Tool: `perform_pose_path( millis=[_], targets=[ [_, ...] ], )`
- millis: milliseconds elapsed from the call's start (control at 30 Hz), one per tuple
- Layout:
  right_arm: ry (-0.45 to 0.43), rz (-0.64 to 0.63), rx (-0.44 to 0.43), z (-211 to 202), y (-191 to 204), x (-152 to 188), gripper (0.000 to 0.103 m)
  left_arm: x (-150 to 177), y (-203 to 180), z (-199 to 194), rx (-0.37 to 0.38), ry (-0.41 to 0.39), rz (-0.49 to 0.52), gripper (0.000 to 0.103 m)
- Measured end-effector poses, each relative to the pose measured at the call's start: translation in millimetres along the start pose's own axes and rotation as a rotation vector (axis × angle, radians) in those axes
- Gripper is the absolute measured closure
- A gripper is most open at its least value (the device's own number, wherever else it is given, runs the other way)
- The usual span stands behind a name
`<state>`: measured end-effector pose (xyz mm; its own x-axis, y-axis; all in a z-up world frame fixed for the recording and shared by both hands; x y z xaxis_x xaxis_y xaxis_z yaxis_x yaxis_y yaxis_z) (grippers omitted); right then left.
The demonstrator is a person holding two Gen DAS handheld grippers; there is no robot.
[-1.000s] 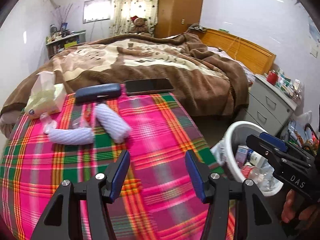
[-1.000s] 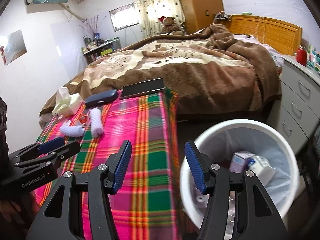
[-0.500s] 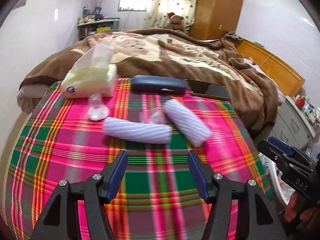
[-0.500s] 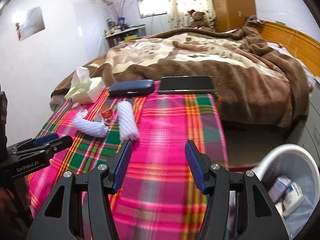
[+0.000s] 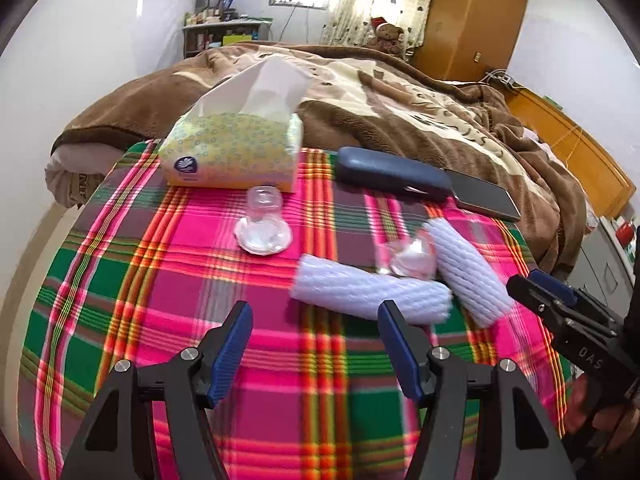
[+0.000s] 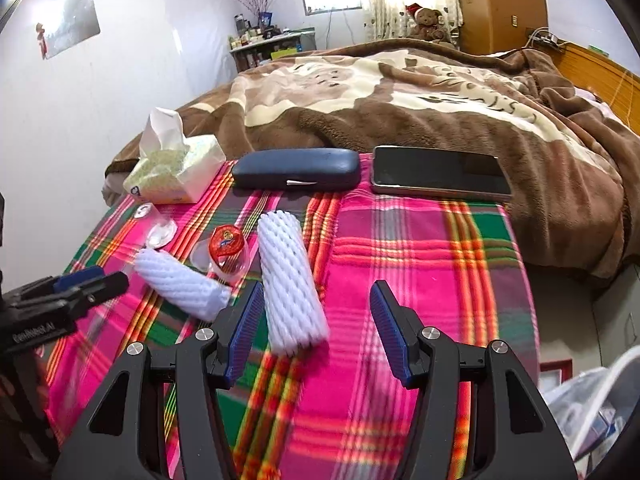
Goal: Collect trash
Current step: 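Grasp the white foam net with the right tool while the left tool grasps the clear plastic cup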
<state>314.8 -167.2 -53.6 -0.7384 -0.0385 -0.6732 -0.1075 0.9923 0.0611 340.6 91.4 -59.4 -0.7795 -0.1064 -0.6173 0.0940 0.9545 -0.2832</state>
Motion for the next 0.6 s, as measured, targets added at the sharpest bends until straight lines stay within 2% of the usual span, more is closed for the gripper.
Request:
perform_pose_path(
  millis=[200, 300, 367, 467, 600],
  targets=[
    [0.029, 0.000, -0.016, 15.5, 9.5, 0.7, 0.047, -15.8, 30.1, 7.8, -0.039, -0.022, -0.043, 0.038],
    [0.045, -0.008, -0.014, 22.6, 13.4, 0.6, 0.058, -26.1, 38.2, 12.6, -0.038, -0.035, -0.052, 0.038],
    [0.056, -0.012, -0.019, 26.1, 15.5, 2.2, 0.069, -32.6, 41.7, 18.7, -0.049, -0.034, -0.048, 0.038],
    [0.058, -0.014, -0.030, 26.3, 17.3, 2.8, 0.077, -40.2, 43.5, 24.2, -0.034, -0.045, -0.041, 0.038],
    [0.051, -0.031, -0.027, 24.1, 19.8, 1.7, 0.080, -47.5, 43.3, 35.9, -0.050, -0.033, -0.021, 0.038]
  ],
)
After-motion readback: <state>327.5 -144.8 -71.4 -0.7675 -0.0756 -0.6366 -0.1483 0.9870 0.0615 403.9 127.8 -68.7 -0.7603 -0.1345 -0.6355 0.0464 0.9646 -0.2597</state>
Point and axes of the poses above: each gripper's, at about its wrist camera, not at the fingertips, and z roughly the way its jaws point, y to its left, x to its underside, the point moved 4 cm from there along z, roughly the way its jaws point, and after that the axes turned 8 degrees about x, right-handed, at the moved point
